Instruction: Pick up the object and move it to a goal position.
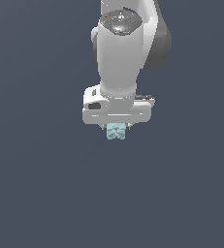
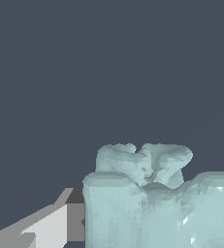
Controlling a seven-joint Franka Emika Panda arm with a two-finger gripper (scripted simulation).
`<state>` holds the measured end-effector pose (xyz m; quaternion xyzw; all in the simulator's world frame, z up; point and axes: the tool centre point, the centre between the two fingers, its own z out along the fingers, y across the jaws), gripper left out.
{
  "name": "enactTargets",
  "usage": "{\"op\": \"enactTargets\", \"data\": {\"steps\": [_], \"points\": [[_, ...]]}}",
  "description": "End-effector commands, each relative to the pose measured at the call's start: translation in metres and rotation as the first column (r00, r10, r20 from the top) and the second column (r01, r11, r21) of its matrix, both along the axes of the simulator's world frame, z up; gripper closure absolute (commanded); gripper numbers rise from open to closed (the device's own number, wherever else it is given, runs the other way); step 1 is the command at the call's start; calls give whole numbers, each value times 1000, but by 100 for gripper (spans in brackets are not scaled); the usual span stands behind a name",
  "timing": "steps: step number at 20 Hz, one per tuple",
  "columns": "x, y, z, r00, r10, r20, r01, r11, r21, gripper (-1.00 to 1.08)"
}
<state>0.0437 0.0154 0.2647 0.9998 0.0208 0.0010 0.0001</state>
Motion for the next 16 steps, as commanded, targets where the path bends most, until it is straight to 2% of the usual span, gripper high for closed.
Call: {"op": "enactTargets", "data": {"steps": [1,8,16], "points": [[1,2,18,1000,0,-2,0,1000,0,108],[3,6,47,1000,0,-2,0,1000,0,108],[5,7,48,1000,0,-2,0,1000,0,108]]}}
